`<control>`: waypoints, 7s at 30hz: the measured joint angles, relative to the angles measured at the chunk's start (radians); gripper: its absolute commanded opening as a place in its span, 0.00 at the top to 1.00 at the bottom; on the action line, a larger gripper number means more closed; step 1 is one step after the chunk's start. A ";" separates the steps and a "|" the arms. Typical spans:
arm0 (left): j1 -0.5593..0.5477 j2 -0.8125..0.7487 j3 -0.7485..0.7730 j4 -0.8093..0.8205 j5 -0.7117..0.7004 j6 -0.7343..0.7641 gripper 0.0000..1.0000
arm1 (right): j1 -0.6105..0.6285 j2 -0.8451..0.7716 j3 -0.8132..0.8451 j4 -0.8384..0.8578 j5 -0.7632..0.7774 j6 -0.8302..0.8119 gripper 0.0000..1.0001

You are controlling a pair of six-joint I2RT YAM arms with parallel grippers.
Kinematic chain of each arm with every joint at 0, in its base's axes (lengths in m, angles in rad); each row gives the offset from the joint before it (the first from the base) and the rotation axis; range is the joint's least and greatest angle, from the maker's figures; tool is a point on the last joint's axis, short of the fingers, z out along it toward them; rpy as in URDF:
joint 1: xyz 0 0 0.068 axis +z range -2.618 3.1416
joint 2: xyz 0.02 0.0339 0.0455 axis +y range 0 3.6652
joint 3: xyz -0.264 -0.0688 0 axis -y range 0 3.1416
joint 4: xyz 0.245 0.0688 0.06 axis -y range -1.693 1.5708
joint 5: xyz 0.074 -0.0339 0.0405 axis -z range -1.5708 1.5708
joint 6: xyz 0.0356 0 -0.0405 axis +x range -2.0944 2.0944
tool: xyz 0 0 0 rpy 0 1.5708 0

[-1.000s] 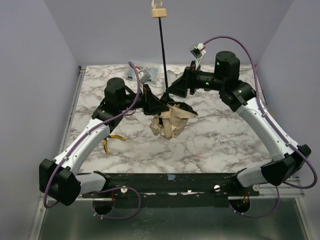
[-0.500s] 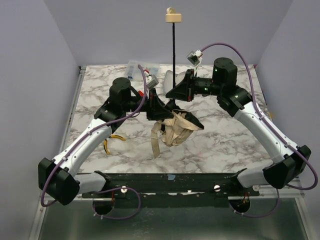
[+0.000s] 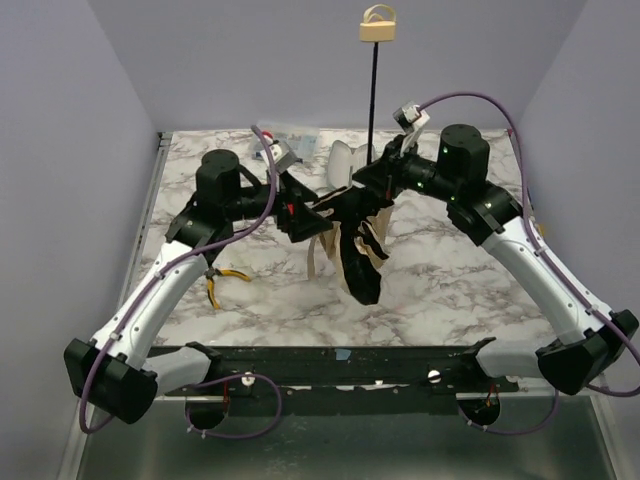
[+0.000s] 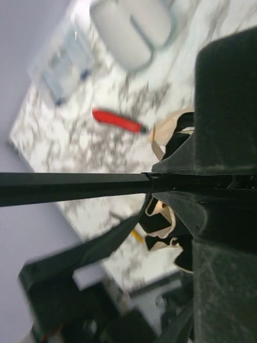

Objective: Open the umbrella

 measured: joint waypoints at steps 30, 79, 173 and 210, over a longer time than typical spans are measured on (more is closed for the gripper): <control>0.092 -0.224 0.031 -0.194 -0.116 0.525 0.10 | -0.045 -0.161 -0.119 0.267 0.555 -0.122 0.99; -0.336 0.099 0.184 -0.325 -0.231 0.998 0.45 | -0.026 -0.194 -0.161 0.266 0.320 -0.083 0.99; -0.208 0.161 0.362 0.195 -0.083 -0.108 1.00 | 0.016 -0.367 -0.259 -0.214 -0.041 -0.263 0.34; -0.171 0.117 0.394 0.118 0.142 0.018 1.00 | 0.016 -0.286 -0.118 -0.414 -0.071 -0.474 0.47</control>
